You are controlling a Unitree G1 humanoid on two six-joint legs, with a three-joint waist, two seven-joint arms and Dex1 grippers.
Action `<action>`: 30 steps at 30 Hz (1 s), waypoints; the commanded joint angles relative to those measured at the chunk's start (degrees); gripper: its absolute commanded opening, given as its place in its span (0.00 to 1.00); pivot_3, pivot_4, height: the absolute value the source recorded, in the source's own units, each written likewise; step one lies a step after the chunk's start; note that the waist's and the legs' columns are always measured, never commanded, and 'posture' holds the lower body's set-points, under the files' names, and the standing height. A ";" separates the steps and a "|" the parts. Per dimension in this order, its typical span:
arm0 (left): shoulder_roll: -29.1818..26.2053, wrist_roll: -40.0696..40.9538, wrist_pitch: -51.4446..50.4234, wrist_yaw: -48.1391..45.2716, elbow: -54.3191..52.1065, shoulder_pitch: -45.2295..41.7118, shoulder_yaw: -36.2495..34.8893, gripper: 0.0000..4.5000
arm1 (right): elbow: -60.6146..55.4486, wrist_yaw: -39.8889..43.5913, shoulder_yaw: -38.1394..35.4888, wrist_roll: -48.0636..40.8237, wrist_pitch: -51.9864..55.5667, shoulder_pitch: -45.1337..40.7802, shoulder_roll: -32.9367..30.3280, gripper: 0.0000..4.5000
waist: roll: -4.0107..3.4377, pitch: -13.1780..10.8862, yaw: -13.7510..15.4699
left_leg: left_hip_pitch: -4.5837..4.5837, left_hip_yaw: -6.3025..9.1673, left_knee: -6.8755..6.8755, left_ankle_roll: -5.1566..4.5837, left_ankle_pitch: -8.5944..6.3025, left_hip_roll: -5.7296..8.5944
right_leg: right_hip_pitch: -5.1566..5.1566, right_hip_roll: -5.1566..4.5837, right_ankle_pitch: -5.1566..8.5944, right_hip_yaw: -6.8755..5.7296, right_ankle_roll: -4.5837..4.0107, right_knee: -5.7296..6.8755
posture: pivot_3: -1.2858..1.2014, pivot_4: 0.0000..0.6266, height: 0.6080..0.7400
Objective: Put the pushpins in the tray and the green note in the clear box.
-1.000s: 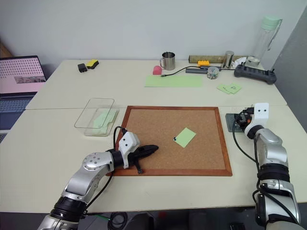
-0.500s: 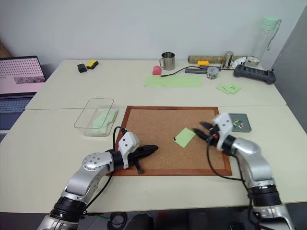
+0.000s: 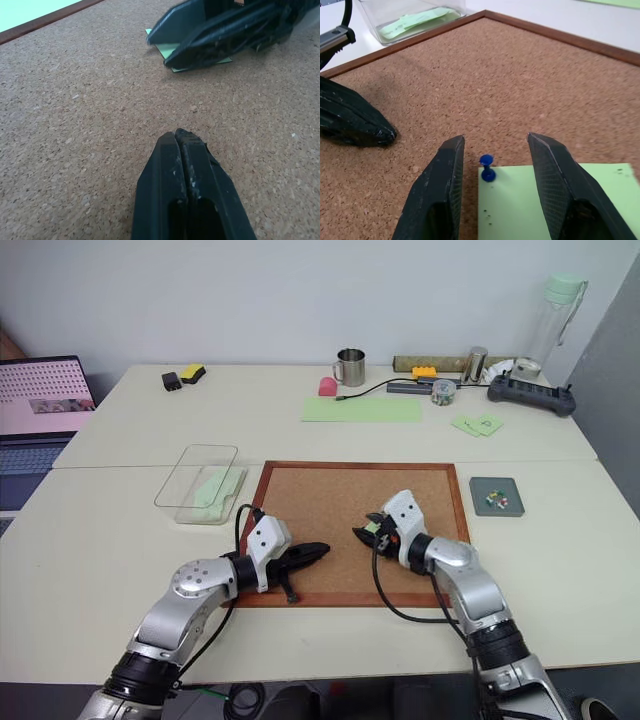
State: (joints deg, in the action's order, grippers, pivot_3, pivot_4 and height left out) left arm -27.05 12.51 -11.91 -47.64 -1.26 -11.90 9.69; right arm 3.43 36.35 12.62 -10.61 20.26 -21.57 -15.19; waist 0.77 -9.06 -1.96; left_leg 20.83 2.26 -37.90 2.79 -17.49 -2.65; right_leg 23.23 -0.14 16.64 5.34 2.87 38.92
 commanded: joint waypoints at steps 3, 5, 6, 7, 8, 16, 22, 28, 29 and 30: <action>-0.50 -1.77 -1.07 0.69 0.78 1.69 0.92 0.00 | 0.49 0.74 0.28 0.96 -1.48 -1.37 0.42 0.38 | 0.00 0.00 -0.01 | 0.00 0.00 0.00 0.00 0.00 0.00 | 0.00 0.00 0.00 0.00 0.00 0.00 | 0.52 0.24 1.00; -0.57 -1.70 -1.13 0.83 0.68 1.72 0.88 0.00 | 0.40 0.95 0.15 0.78 -1.41 -1.34 0.49 0.30 | 0.00 0.00 -0.01 | 0.00 0.01 0.00 0.00 0.00 0.00 | 0.00 0.00 0.00 -0.01 0.00 0.00 | 0.52 0.24 1.00; -0.59 -1.64 -1.16 0.90 0.60 1.76 0.81 0.00 | 0.31 1.04 0.08 0.74 -1.38 -1.29 0.49 0.26 | 0.00 0.00 -0.01 | 0.00 0.01 0.00 0.00 0.00 0.00 | 0.00 0.00 0.00 -0.01 0.00 0.00 | 0.52 0.24 1.00; -0.56 -1.53 -1.22 0.98 0.53 1.79 0.71 0.00 | 0.23 1.15 0.05 0.74 -1.40 -1.22 0.45 0.22 | 0.00 0.00 -0.01 | 0.00 0.01 0.00 0.00 0.00 0.00 | 0.00 0.00 0.00 0.00 0.00 0.00 | 0.52 0.24 1.00; -0.54 -1.47 -1.29 1.04 0.46 1.80 0.66 0.00 | 0.13 1.27 0.03 0.73 -1.40 -1.16 0.39 0.17 | 0.00 0.00 -0.01 | 0.00 0.01 0.00 0.00 0.00 0.00 | 0.00 0.00 0.00 -0.01 0.00 0.00 | 0.52 0.24 1.00; -0.31 -1.40 -1.65 1.28 0.17 1.85 0.79 0.00 | -1.11 1.92 0.04 0.91 -1.57 -0.65 -0.09 0.01 | 0.00 0.00 -0.02 | 0.00 0.02 0.00 0.00 0.00 0.00 | 0.00 0.00 0.00 -0.02 0.00 0.00 | 0.52 0.24 1.00; -0.25 -1.46 -1.52 1.17 0.63 1.55 0.86 0.00 | -5.34 -1.53 -3.59 -0.54 -6.44 -1.82 2.27 0.01 | 0.01 -0.02 -0.03 | 0.00 0.02 0.00 0.00 0.00 0.00 | 0.00 0.00 0.00 -0.01 0.00 0.01 | 0.52 0.24 1.00; -0.38 -2.27 -0.43 1.12 1.37 1.20 1.33 0.00 | -8.55 -1.73 -4.90 -1.01 -7.06 -1.24 1.84 0.01 | 0.01 -0.02 0.01 | 0.04 0.04 0.00 0.00 0.00 0.01 | 0.02 0.00 0.00 -0.03 0.00 0.01 | 0.52 0.24 1.00; -0.31 -2.21 -0.47 1.14 1.35 1.15 1.32 0.00 | -8.78 -2.10 -5.20 -0.85 -7.18 -1.12 1.83 0.01 | 0.02 -0.02 0.01 | 0.03 0.06 0.00 0.00 0.00 0.01 | 0.01 0.00 0.00 -0.05 0.00 0.01 | 0.52 0.24 1.00; -0.09 -2.03 -0.66 1.22 1.19 1.04 1.26 0.00 | -8.95 -2.56 -5.63 -0.81 -7.41 -0.99 1.95 0.01 | 0.02 -0.02 0.00 | 0.03 0.07 0.00 0.00 0.00 0.01 | 0.01 0.00 0.00 -0.06 0.00 0.00 | 0.52 0.24 1.00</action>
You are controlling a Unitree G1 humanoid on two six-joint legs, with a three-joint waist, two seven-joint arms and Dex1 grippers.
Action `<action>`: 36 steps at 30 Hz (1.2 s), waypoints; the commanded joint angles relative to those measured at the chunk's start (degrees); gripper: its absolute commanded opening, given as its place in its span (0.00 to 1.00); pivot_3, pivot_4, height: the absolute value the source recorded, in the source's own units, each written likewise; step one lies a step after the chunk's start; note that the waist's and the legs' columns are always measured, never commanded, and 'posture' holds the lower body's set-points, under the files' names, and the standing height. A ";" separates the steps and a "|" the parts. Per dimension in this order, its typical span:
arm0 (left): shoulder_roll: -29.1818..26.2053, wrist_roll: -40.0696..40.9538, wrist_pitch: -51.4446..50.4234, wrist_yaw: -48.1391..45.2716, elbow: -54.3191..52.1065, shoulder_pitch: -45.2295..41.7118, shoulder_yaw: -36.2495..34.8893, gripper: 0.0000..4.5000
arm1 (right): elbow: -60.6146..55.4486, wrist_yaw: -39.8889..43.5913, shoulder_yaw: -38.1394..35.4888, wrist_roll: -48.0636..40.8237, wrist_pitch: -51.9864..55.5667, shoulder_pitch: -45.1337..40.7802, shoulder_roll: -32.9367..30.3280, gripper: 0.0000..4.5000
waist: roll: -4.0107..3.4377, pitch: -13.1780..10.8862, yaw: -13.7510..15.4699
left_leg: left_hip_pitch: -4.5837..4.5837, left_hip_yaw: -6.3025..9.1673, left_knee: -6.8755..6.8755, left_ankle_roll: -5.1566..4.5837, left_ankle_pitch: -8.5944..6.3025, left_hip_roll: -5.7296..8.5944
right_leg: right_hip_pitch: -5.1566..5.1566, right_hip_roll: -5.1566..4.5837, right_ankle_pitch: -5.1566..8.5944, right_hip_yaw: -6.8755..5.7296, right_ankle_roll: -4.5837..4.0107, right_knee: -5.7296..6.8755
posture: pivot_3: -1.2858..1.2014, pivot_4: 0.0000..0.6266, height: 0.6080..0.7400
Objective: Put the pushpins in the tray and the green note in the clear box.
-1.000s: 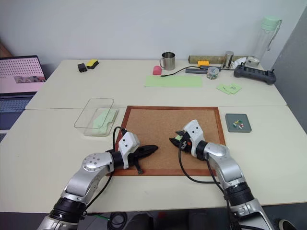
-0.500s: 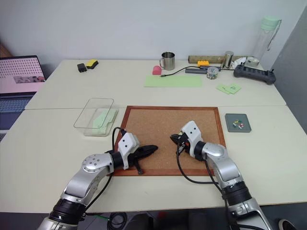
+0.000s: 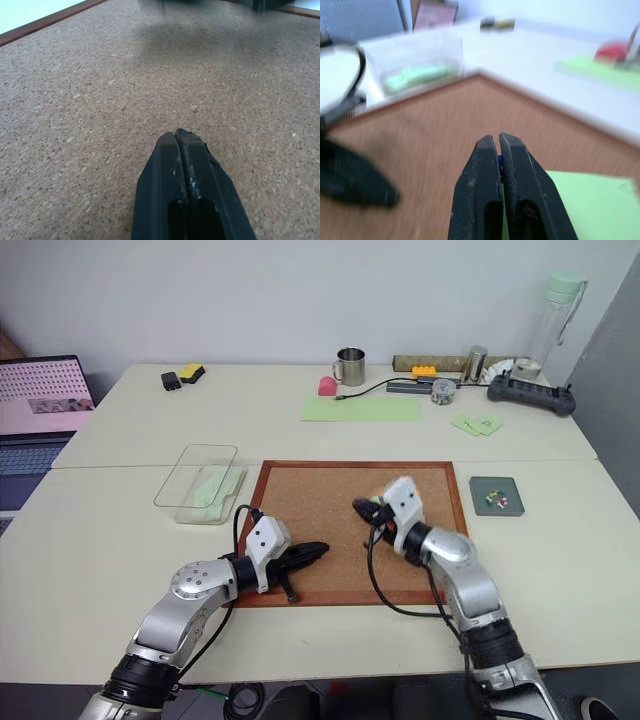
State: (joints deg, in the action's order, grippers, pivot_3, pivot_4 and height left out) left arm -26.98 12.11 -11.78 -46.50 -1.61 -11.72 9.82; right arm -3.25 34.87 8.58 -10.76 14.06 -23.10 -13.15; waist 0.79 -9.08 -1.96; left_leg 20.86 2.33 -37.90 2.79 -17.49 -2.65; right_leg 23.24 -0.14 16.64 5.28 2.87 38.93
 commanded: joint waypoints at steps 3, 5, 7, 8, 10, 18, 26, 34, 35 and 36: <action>0.54 -0.87 -1.58 0.33 0.90 0.17 0.70 0.00 | -2.49 -2.19 -2.53 -0.71 -1.72 0.56 0.46 0.01 | 0.00 0.00 0.00 | 0.00 -0.01 0.00 0.00 0.00 0.00 | 0.00 0.00 0.00 0.01 0.00 0.00 | 0.52 0.24 1.00; 1.27 0.24 -2.58 0.65 0.16 -0.78 -0.06 0.00 | -2.62 -3.31 -3.09 -0.89 -2.12 0.14 1.05 0.01 | 0.00 0.00 0.01 | 0.00 -0.01 0.00 0.00 0.00 0.00 | 0.00 -0.01 0.00 0.01 0.00 0.00 | 0.52 0.24 1.00; 2.22 1.68 -4.04 1.05 -0.72 -2.38 -0.93 0.00 | -2.42 -5.83 -4.48 -0.51 -5.13 -0.99 2.56 0.01 | 0.01 -0.01 0.14 | 0.01 -0.01 -0.01 0.00 0.00 0.01 | 0.00 -0.01 0.00 0.01 0.00 0.01 | 0.52 0.24 1.00; 2.59 2.16 -4.63 1.20 -0.97 -3.16 -1.21 0.00 | -2.15 -7.47 -5.36 -0.09 -6.80 -1.71 3.37 0.01 | 0.02 -0.02 0.20 | 0.04 0.00 -0.02 0.00 0.00 0.02 | 0.00 -0.03 0.00 -0.02 0.00 0.01 | 0.52 0.24 1.00; 3.20 2.70 -5.67 1.33 -1.26 -4.47 -1.56 0.00 | -1.43 -10.29 -6.62 1.19 -10.08 -2.79 4.46 0.01 | 0.03 -0.04 0.10 | 0.07 0.01 -0.04 0.01 0.00 0.02 | 0.00 -0.04 0.00 -0.05 0.00 0.01 | 0.52 0.24 1.00; 2.81 2.16 -6.08 0.19 -0.74 -6.53 -1.34 0.00 | 3.02 -11.41 -2.96 10.49 -15.81 -2.54 -0.84 0.01 | 0.02 -0.04 0.06 | 0.08 0.00 0.00 0.01 0.01 0.02 | 0.03 -0.03 0.00 -0.03 0.00 -0.04 | 0.52 0.24 1.00; 0.36 1.61 -3.15 -0.87 4.79 -11.33 -3.96 0.00 | 1.63 -12.33 -7.21 3.72 -12.07 -3.65 1.57 0.01 | 0.05 -0.07 0.06 | 0.08 0.01 0.00 0.01 0.01 0.02 | 0.05 -0.02 0.00 -0.04 0.00 -0.01 | 0.52 0.24 1.00; 3.35 2.21 -4.08 -0.45 2.54 -12.08 -3.02 0.00 | -0.99 -15.95 -12.17 -6.26 -1.65 -5.52 6.94 0.01 | 0.03 -0.08 0.03 | 0.13 0.03 -0.01 0.02 0.01 0.00 | 0.06 -0.05 0.00 -0.06 0.00 0.00 | 0.52 0.24 1.00; 3.69 2.55 -4.20 -0.49 2.21 -12.42 -3.14 0.00 | -1.57 -15.66 -11.80 -6.56 -1.11 -5.41 6.71 0.01 | 0.02 -0.08 0.03 | 0.13 0.03 -0.01 0.01 0.01 0.00 | 0.06 -0.05 0.00 -0.07 0.00 -0.01 | 0.52 0.24 1.00; 4.10 3.07 -4.43 -0.39 1.96 -12.91 -3.42 0.00 | -2.09 -15.47 -11.58 -7.05 -0.56 -5.30 6.64 0.01 | 0.02 -0.08 0.04 | 0.13 0.03 -0.01 0.01 0.01 0.00 | 0.06 -0.05 0.00 -0.07 0.00 -0.01 | 0.52 0.24 1.00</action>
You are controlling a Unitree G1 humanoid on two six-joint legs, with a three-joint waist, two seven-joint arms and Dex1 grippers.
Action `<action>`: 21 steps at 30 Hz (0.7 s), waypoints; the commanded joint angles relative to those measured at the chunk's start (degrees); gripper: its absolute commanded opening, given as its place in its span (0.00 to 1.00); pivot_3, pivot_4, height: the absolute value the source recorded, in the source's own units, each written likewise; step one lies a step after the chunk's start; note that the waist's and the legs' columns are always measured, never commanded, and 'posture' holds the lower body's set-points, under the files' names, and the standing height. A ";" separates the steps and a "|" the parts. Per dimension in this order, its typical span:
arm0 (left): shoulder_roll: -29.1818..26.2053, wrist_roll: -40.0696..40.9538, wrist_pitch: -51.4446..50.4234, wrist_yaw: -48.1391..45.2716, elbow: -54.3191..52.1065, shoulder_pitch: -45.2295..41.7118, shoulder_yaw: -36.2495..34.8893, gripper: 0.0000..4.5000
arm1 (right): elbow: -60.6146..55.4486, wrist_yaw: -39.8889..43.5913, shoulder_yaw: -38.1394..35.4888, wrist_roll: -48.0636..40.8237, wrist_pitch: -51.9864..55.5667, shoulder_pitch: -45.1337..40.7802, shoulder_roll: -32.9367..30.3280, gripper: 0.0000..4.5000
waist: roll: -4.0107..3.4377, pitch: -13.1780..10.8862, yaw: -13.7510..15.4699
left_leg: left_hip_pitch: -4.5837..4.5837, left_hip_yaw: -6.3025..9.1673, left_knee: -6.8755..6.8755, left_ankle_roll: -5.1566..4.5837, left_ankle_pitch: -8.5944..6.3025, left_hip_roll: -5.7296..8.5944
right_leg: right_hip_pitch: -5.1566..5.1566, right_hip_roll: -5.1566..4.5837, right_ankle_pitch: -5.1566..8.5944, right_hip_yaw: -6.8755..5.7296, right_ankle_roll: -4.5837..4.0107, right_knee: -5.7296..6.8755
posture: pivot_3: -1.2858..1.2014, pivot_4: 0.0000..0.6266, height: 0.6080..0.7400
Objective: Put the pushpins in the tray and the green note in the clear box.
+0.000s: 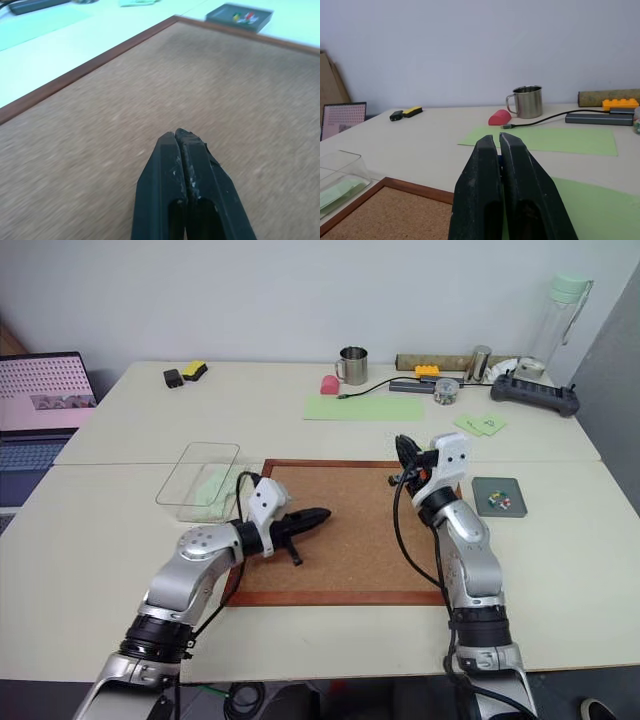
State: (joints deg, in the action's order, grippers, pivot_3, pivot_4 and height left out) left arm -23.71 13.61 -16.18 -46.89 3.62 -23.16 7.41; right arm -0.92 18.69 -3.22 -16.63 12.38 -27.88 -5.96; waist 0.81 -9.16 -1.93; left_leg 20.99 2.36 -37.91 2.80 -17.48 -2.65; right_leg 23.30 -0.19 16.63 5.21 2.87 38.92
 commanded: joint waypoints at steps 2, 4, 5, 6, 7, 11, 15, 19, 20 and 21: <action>1.88 2.66 -0.73 0.54 -3.67 -2.71 -1.76 0.00 | -5.49 0.83 0.18 -2.72 2.63 -0.34 -0.25 0.01 | 0.00 0.00 0.02 | 0.00 0.00 0.00 0.00 0.00 0.00 | 0.00 0.00 0.00 -0.01 0.00 0.00 | 0.52 0.24 1.00; 3.17 4.44 -1.93 0.94 -4.25 -3.88 -2.75 0.00 | -6.54 0.70 -0.09 -4.18 4.20 -0.43 0.29 0.01 | 0.00 0.00 0.06 | 0.02 0.00 -0.01 0.00 0.00 0.01 | 0.00 0.00 0.00 -0.01 0.00 0.00 | 0.52 0.24 1.00; 4.01 6.03 -2.90 1.03 -4.78 -4.50 -3.39 0.04 | -7.13 0.57 -0.22 -4.99 5.04 -0.56 0.62 0.00 | 0.01 0.00 0.06 | 0.02 0.00 -0.01 0.00 0.00 0.01 | 0.00 0.00 0.00 -0.01 0.00 0.00 | 0.52 0.24 1.00; 4.68 7.11 -3.71 1.12 -5.22 -4.92 -3.80 0.09 | -7.56 0.49 -0.30 -5.52 5.59 -0.63 0.76 0.00 | 0.00 0.00 0.05 | 0.03 0.00 -0.02 0.00 0.00 0.01 | 0.00 0.00 0.00 -0.01 0.00 0.01 | 0.52 0.24 1.00; 5.42 8.20 -4.69 1.36 -5.73 -5.29 -4.15 0.09 | -7.94 0.45 -0.29 -5.81 6.00 -0.69 0.83 0.00 | 0.00 0.00 0.02 | 0.03 0.00 -0.02 0.00 0.00 0.01 | 0.00 0.00 0.00 -0.01 0.00 0.00 | 0.52 0.24 1.00; 8.17 12.35 -9.35 3.04 -8.07 -6.54 -5.18 0.32 | -8.78 0.93 0.42 -5.53 6.14 -0.60 0.21 0.00 | 0.01 0.00 0.01 | 0.03 0.01 -0.01 0.00 0.00 0.01 | 0.00 0.00 0.00 0.00 0.00 0.00 | 0.52 0.24 1.00; 10.12 15.29 -12.74 4.33 -9.19 -7.79 -5.43 0.52 | -9.45 1.99 1.81 -4.50 5.26 -0.49 -0.51 0.00 | 0.01 0.00 -0.01 | 0.03 0.01 -0.01 0.00 0.00 0.01 | 0.00 0.00 0.00 0.00 0.00 0.00 | 0.52 0.24 1.00; 12.10 16.87 -14.68 5.74 -8.84 -8.40 -5.30 0.70 | -10.55 3.06 3.58 -3.41 3.69 -0.41 -1.21 0.00 | 0.01 0.00 -0.02 | 0.02 0.01 -0.02 0.00 0.00 0.02 | 0.00 0.01 0.00 0.00 0.00 -0.01 | 0.52 0.24 1.00; 12.86 17.57 -15.53 6.43 -8.71 -8.39 -5.42 0.75 | -11.07 3.38 4.00 -3.20 3.17 -0.34 -1.31 0.00 | 0.01 0.00 -0.01 | 0.03 0.02 -0.02 0.00 0.00 0.02 | 0.00 0.01 0.00 0.00 0.00 -0.01 | 0.52 0.24 1.00; 13.37 18.03 -16.14 6.91 -8.65 -8.38 -5.52 0.80 | -11.40 3.60 4.24 -3.07 2.82 -0.28 -1.34 0.00 | 0.01 -0.01 0.01 | 0.03 0.01 -0.02 0.01 0.00 0.02 | 0.00 0.01 0.00 0.00 0.00 -0.01 | 0.52 0.24 1.00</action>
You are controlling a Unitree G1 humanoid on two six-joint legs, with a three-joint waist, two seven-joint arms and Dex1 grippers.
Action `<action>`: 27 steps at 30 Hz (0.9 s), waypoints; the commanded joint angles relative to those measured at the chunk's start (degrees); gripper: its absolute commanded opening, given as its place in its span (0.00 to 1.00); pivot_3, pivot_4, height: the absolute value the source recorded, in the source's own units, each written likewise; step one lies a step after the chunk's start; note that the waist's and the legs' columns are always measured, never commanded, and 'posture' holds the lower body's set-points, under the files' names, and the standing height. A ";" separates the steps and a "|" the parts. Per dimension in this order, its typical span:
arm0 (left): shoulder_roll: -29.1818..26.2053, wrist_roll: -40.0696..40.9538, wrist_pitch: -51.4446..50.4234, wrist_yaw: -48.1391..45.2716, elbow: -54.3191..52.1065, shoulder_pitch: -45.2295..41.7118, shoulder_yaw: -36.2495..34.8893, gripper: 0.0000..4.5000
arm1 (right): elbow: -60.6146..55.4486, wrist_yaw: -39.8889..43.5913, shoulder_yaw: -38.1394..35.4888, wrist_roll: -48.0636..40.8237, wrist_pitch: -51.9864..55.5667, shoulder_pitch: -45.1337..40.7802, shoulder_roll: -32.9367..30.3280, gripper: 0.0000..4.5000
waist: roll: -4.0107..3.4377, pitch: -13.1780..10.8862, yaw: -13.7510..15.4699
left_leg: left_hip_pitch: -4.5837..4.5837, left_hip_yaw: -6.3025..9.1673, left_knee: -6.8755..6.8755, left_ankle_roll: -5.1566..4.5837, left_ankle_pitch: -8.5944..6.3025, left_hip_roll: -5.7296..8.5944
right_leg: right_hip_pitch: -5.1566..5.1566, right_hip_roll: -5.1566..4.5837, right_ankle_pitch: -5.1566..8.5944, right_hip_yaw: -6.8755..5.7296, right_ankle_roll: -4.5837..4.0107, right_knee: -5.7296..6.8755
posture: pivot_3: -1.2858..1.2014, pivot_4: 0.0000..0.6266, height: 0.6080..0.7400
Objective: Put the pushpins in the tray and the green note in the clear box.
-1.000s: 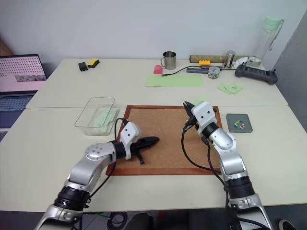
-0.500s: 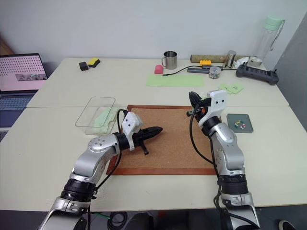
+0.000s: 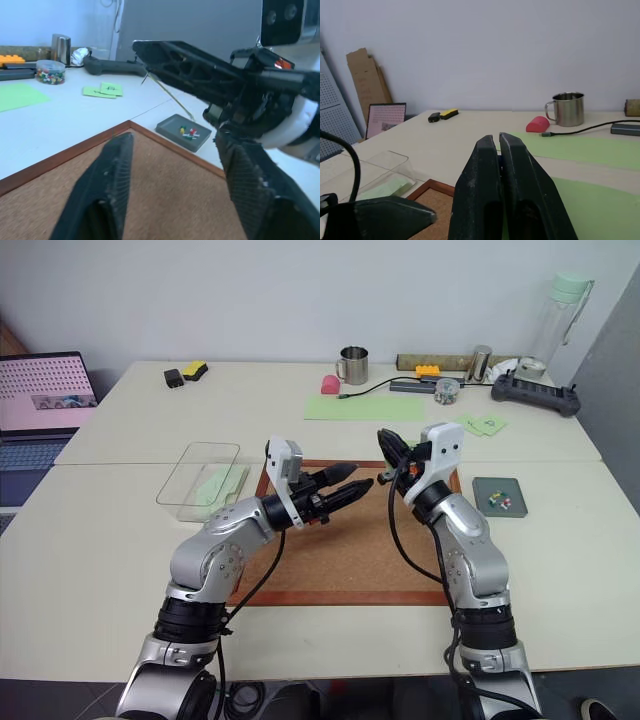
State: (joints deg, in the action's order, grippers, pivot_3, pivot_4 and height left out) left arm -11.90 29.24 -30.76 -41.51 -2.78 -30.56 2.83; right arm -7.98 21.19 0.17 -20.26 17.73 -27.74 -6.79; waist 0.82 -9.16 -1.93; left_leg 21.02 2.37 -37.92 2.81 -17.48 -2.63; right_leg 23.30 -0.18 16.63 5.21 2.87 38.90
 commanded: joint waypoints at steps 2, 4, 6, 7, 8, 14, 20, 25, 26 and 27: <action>2.20 2.79 -2.27 2.09 -2.16 -0.84 -1.04 0.89 | -5.21 1.31 0.93 0.27 -2.71 -0.17 -0.51 0.00 | 0.01 0.00 0.01 | 0.00 0.01 -0.01 0.00 0.00 0.00 | 0.00 0.00 0.00 0.00 0.00 0.00 | 0.52 0.24 1.00; 2.67 2.69 -2.37 2.74 -1.76 -0.88 -1.12 0.98 | -6.04 1.60 1.05 0.20 -2.79 0.14 -0.69 0.00 | 0.01 -0.01 0.02 | 0.00 0.01 0.00 0.00 0.00 0.00 | 0.00 0.00 0.00 -0.01 0.00 0.00 | 0.52 0.24 1.00; 3.28 2.87 -2.65 3.72 -1.28 -1.13 -1.38 1.00 | -6.96 1.82 1.20 0.25 -2.72 0.53 -0.83 0.00 | 0.01 0.00 0.02 | 0.00 0.02 0.00 0.01 0.00 0.00 | 0.00 0.01 0.00 -0.01 0.00 0.00 | 0.52 0.24 1.00; 3.55 2.95 -2.80 4.06 -1.07 -1.28 -1.49 1.00 | -7.27 1.88 1.27 0.24 -2.69 0.68 -0.88 0.00 | 0.01 -0.01 0.05 | 0.00 0.02 0.00 0.01 0.01 0.00 | 0.00 0.00 0.00 0.00 0.00 0.00 | 0.52 0.24 1.00; 3.95 3.19 -3.02 4.38 -0.80 -1.49 -1.71 1.00 | -7.59 2.03 1.49 0.25 -2.68 0.83 -0.97 0.00 | 0.01 -0.01 0.07 | 0.00 0.01 -0.01 0.01 0.01 0.00 | 0.00 0.00 0.00 0.00 0.00 0.00 | 0.52 0.24 1.00; 6.12 6.38 -5.33 6.31 -0.34 -2.69 -4.17 1.00 | -9.08 2.64 2.56 0.49 -2.43 1.73 -1.37 0.00 | 0.02 -0.01 0.05 | 0.00 0.01 -0.01 0.01 0.01 0.01 | 0.00 0.00 0.00 0.00 0.00 -0.01 | 0.52 0.24 1.00; 5.58 9.20 -8.54 5.76 -1.31 -2.66 -4.88 1.00 | -9.32 2.89 2.71 0.92 -2.54 2.35 -1.87 0.00 | 0.02 -0.01 0.04 | 0.00 0.02 0.00 0.01 0.01 0.01 | 0.00 0.00 0.00 0.00 0.00 -0.02 | 0.52 0.24 1.00; 5.68 9.42 -8.98 5.87 -1.54 -2.40 -4.58 1.00 | -9.49 2.87 2.97 0.74 -2.59 2.07 -1.90 0.00 | 0.03 -0.01 0.05 | 0.00 0.02 -0.01 0.03 0.02 0.01 | 0.00 0.00 0.00 0.00 0.00 -0.02 | 0.52 0.24 1.00; 5.85 9.29 -8.86 5.89 -1.51 -2.39 -4.36 1.00 | -9.65 2.95 3.20 0.77 -2.60 2.03 -1.86 0.00 | 0.02 -0.01 0.05 | 0.00 0.02 -0.01 0.03 0.02 0.01 | 0.00 0.00 0.00 -0.01 0.00 -0.02 | 0.52 0.24 1.00; 5.97 9.18 -8.77 5.91 -1.47 -2.39 -4.21 1.00 | -9.74 3.00 3.37 0.79 -2.61 2.00 -1.84 0.00 | 0.02 -0.01 0.05 | 0.00 0.02 -0.01 0.03 0.02 0.01 | 0.00 0.00 0.00 0.00 0.00 -0.02 | 0.52 0.24 1.00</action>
State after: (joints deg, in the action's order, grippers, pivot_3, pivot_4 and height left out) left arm -6.44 37.24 -39.82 -35.07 -2.02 -32.23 -1.94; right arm -15.01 23.68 3.06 -19.19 15.95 -25.30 -8.67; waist 0.84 -9.18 -1.88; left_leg 21.02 2.39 -37.93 2.84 -17.46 -2.62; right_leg 23.30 -0.18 16.63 5.20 2.87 38.89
